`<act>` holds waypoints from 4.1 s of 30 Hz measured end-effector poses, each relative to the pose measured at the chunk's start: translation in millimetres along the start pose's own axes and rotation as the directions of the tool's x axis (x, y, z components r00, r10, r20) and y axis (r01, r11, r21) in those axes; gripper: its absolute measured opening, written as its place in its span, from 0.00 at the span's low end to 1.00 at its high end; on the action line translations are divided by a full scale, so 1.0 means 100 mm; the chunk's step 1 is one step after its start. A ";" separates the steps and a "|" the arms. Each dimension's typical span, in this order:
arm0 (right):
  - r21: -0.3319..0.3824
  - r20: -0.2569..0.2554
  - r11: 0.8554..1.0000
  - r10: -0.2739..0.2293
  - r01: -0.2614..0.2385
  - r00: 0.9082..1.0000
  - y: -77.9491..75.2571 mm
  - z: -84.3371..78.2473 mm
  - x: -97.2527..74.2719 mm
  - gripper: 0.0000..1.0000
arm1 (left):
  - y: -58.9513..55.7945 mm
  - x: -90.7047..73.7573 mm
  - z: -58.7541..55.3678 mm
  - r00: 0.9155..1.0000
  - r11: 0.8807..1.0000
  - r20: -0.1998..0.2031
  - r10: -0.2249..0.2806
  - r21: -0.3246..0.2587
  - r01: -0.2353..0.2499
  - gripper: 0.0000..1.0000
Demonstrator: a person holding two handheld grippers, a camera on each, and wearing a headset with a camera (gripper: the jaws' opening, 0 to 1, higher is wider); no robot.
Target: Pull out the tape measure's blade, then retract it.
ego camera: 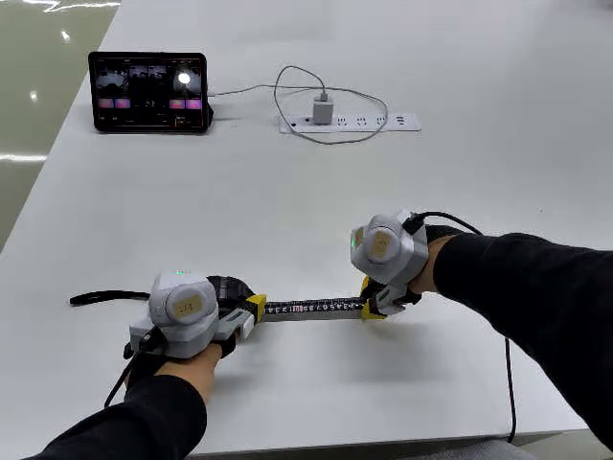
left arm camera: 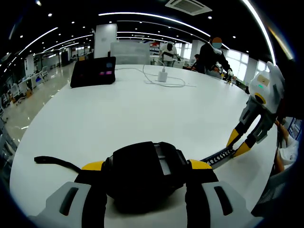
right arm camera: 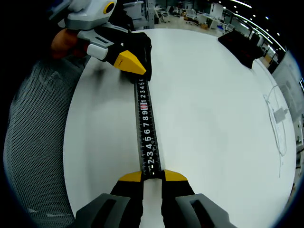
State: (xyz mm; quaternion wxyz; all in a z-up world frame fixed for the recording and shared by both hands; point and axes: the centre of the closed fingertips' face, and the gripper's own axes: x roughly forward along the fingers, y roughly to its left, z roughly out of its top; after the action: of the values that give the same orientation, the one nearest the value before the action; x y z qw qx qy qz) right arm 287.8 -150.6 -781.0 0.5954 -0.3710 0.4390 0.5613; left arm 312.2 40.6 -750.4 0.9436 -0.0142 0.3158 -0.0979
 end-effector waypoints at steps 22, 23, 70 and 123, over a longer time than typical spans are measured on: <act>-0.016 -0.014 1.000 -0.005 0.005 1.000 0.00 0.05 0.02 0.10 | 0.00 0.00 0.00 1.000 1.000 -0.005 -0.002 0.001 0.002 0.63; -0.010 -0.011 1.000 -0.005 0.005 1.000 0.00 0.05 0.03 0.10 | 0.00 0.00 0.00 1.000 1.000 -0.005 -0.002 0.001 0.002 0.63; -0.014 0.014 1.000 0.005 -0.005 1.000 0.03 0.28 0.11 0.10 | -0.01 0.00 -0.01 1.000 1.000 -0.009 -0.005 -0.002 0.005 0.63; -0.048 0.014 0.999 -0.010 0.011 1.000 0.07 0.46 0.19 0.10 | -0.01 0.00 -0.01 1.000 1.000 -0.010 -0.009 -0.006 0.009 0.63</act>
State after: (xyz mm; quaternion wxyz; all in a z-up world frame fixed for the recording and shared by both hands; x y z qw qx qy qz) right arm 285.6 -100.3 -782.8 0.5922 -0.3835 0.4193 0.5713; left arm 311.9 39.7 -751.1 0.9415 -0.0178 0.3209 -0.1013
